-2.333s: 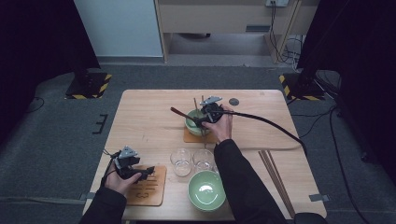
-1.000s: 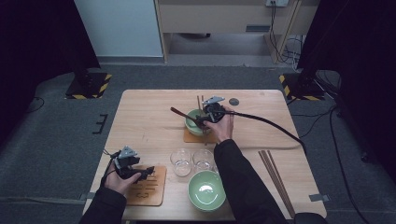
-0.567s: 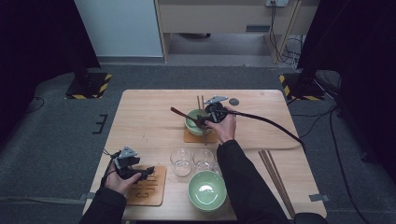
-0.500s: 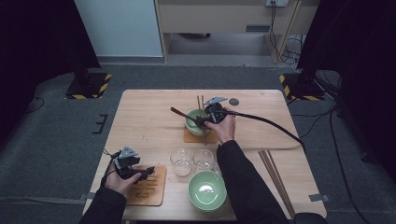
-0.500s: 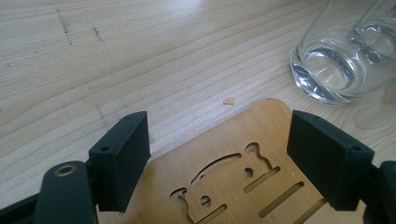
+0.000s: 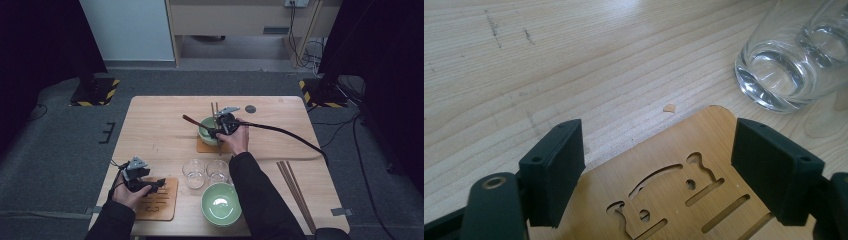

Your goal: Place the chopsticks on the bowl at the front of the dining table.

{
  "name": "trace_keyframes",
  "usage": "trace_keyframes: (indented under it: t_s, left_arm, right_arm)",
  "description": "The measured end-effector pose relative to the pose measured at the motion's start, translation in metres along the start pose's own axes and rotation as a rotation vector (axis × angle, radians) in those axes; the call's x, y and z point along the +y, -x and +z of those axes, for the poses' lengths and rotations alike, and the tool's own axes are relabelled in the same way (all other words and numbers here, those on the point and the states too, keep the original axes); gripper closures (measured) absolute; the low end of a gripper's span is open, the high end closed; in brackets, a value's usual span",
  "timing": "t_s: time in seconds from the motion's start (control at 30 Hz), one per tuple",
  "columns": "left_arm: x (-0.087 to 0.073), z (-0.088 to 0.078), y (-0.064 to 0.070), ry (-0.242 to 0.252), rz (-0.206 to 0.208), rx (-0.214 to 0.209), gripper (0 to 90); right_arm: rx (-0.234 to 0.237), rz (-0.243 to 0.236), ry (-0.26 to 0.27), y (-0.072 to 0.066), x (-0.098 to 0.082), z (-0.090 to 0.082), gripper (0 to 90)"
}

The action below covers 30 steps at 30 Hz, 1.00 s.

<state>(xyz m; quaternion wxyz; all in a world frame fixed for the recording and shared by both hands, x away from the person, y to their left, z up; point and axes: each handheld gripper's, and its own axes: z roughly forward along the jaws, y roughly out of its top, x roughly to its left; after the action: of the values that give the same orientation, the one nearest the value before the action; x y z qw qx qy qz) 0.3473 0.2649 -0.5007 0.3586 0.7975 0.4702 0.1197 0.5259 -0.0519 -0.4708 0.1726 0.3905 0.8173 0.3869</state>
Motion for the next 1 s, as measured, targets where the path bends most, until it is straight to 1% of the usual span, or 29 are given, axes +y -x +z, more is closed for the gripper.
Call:
trace_keyframes:
  t_s: [0.23, 0.43, 0.5, 0.63, 1.0]
  left_arm:
    - [0.0, -0.0002, -0.0001, 0.001, 0.0, 0.0, 20.9]
    - [-0.0001, -0.0002, 0.0, 0.005, -0.004, 0.0, 20.9]
    - [-0.0001, -0.0002, 0.0, 0.005, -0.003, 0.0, 20.9]
    - [0.0, -0.0004, -0.0003, 0.002, -0.001, 0.0, 20.9]
    - [0.0001, -0.0002, 0.0, 0.0, 0.0, -0.001, 20.9]
  right_arm:
    - [0.009, 0.002, -0.001, -0.0006, -0.0005, 0.0005, 36.7]
    - [-0.012, 0.004, -0.011, 0.001, -0.0004, 0.0005, 36.2]
    - [-0.005, 0.004, -0.018, 0.0006, -0.0006, 0.0015, 36.2]
    - [0.015, 0.0, -0.016, -0.0016, -0.0022, 0.0026, 35.8]
    - [0.036, 0.005, -0.001, -0.004, -0.003, 0.0025, 35.8]
